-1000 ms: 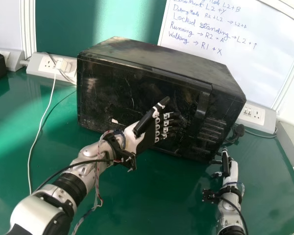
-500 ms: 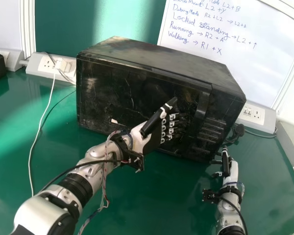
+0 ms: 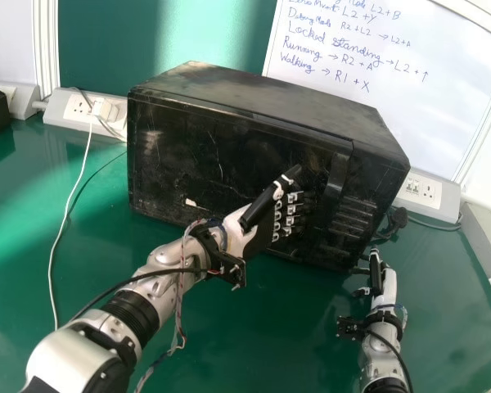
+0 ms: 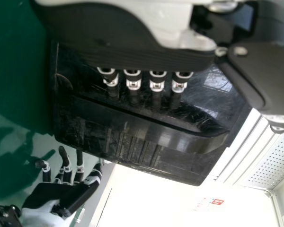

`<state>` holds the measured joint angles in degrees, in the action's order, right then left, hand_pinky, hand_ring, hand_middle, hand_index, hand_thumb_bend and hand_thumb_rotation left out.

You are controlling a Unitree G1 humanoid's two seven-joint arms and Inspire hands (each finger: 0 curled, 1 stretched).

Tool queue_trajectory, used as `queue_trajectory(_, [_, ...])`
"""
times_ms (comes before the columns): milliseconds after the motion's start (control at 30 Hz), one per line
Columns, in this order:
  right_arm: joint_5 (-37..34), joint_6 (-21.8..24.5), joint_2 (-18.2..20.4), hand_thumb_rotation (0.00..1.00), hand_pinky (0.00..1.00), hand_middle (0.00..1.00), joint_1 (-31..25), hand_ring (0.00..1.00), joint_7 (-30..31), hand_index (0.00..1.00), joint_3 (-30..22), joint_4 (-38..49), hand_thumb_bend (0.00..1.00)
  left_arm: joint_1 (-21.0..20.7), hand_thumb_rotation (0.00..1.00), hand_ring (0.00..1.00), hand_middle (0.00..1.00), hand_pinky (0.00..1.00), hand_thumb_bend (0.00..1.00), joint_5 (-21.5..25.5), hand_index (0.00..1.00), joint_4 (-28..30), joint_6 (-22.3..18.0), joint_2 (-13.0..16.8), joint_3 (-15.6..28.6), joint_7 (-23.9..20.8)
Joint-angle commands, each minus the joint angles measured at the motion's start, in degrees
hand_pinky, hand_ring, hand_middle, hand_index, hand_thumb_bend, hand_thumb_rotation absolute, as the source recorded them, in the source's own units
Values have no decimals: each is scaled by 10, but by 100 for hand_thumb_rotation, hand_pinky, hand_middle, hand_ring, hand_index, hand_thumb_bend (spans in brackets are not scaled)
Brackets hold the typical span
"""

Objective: Open the door of oven

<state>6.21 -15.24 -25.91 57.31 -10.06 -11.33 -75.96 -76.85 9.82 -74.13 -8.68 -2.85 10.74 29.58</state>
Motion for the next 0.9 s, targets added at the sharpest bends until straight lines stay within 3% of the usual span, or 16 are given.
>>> queue_trajectory(0, [1, 0, 5, 100, 19, 38, -1, 25, 3, 64, 1, -5, 63, -17, 97, 100, 100, 94, 100, -5, 100, -4, 2, -8, 3, 0])
queue_trajectory(467, [0, -2, 6, 100, 19, 38, -2, 24, 5, 64, 0, -4, 67, -22, 97, 98, 97, 87, 100, -29, 97, -10, -12, -21, -3, -20])
queue_trajectory(667, [-2, -2, 7, 100, 19, 38, -1, 24, 5, 64, -2, -4, 68, -24, 97, 91, 91, 87, 100, -42, 93, -13, -3, -27, -6, -33])
queue_trajectory(867, [7, -9, 3, 100, 20, 39, -3, 24, 5, 64, 7, -4, 69, -27, 98, 93, 94, 91, 100, -46, 94, -14, -7, -35, -1, -27])
